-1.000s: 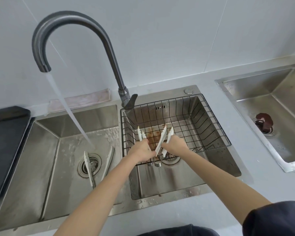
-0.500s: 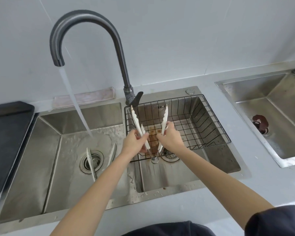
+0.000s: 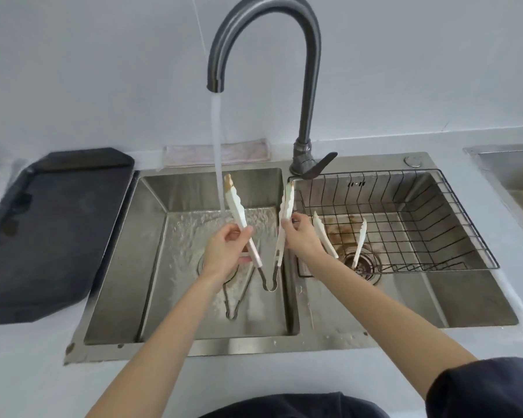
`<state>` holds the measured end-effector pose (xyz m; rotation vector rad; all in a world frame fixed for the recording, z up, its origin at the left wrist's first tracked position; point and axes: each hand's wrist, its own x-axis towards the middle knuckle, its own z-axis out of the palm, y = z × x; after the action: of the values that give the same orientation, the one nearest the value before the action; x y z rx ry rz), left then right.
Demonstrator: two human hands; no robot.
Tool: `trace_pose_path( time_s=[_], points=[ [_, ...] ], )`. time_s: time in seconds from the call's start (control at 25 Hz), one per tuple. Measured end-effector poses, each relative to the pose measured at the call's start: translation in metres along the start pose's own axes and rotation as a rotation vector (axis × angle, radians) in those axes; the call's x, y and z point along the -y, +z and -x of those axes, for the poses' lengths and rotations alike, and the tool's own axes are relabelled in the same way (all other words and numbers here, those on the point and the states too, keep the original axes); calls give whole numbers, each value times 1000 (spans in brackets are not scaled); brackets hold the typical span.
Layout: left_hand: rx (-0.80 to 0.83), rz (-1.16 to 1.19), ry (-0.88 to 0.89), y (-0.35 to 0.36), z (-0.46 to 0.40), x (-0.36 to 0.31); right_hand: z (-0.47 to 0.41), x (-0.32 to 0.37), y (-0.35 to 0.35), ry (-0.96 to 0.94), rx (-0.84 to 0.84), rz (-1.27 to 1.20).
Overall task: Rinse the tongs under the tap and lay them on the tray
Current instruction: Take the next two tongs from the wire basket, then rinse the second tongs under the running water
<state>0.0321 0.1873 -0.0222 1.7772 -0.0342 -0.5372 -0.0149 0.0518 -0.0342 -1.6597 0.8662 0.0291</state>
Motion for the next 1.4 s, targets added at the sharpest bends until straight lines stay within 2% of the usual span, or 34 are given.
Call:
trace_pose_path(
  time_s=[0.28, 0.4, 0.64, 0.84, 0.96, 1.08, 1.4],
  points=[
    [33, -107, 34, -70, -21, 16, -28, 34, 63, 245, 40, -522],
    [19, -112, 39, -93, -32, 18, -35, 50, 85, 295, 53, -664],
    [-3, -171, 115, -126, -59, 13, -55, 69, 125, 321, 95, -698],
    [-7, -237, 154, -142, -77, 13, -73, 65, 141, 337, 91, -574],
    [-9, -247, 141, -146, -81, 20, -77, 60, 145, 361, 101, -585],
    [-17, -181, 77, -144, -81, 27, -82, 60, 146, 390, 105, -650],
    [17, 176, -229, -129, -81, 41, -85, 74, 128, 369, 155, -840]
  ],
)
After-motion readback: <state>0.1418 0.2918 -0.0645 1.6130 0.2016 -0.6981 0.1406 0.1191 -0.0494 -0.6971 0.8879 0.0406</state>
